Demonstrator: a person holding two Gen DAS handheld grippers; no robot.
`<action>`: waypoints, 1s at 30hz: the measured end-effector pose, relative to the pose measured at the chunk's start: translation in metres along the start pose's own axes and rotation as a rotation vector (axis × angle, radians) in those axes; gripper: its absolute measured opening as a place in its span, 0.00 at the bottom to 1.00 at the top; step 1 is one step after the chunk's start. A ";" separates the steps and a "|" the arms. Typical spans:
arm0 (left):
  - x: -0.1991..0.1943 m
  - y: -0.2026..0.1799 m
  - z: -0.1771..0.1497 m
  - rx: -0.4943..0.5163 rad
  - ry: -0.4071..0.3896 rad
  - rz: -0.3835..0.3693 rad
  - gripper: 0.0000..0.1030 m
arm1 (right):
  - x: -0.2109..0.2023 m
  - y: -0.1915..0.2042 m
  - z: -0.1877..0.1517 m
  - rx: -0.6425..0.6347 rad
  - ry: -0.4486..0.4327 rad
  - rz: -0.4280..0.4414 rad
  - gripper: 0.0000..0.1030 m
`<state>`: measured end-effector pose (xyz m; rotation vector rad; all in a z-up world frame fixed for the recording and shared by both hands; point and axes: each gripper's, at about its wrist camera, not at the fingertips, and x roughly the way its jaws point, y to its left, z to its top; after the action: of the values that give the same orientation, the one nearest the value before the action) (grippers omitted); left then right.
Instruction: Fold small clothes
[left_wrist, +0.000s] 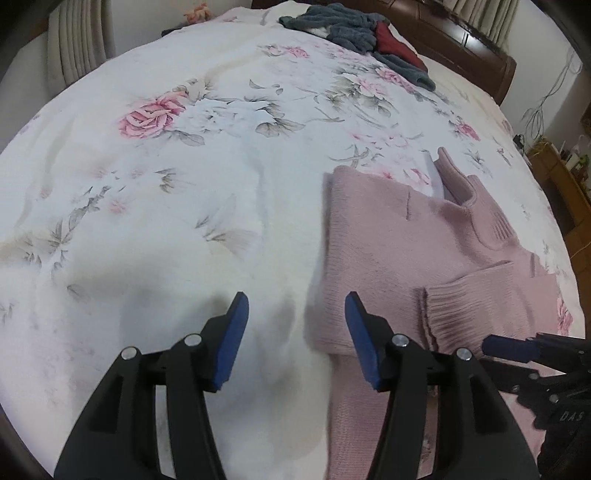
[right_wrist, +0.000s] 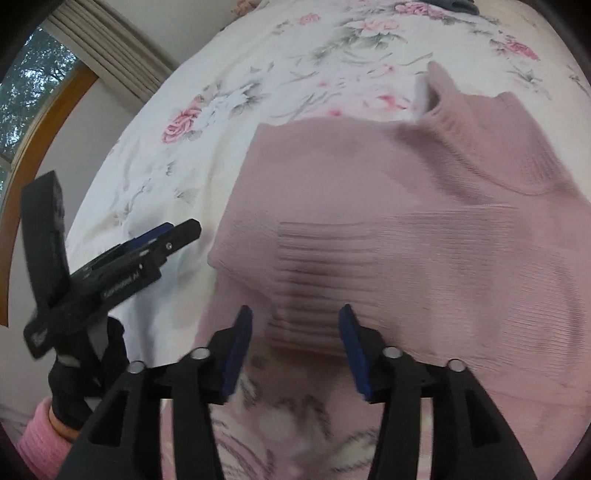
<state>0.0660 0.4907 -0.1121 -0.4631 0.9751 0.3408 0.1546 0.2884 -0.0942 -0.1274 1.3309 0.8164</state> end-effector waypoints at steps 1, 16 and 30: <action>0.000 0.000 0.000 0.003 -0.001 0.008 0.53 | 0.006 0.004 0.002 -0.003 0.006 -0.012 0.58; 0.001 -0.022 0.003 0.039 -0.008 -0.015 0.55 | -0.007 -0.032 -0.002 0.089 -0.027 0.085 0.08; 0.025 -0.091 -0.005 0.150 0.019 -0.045 0.56 | -0.137 -0.163 -0.026 0.254 -0.204 0.023 0.08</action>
<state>0.1185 0.4125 -0.1152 -0.3511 0.9997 0.2213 0.2287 0.0947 -0.0375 0.1681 1.2323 0.6542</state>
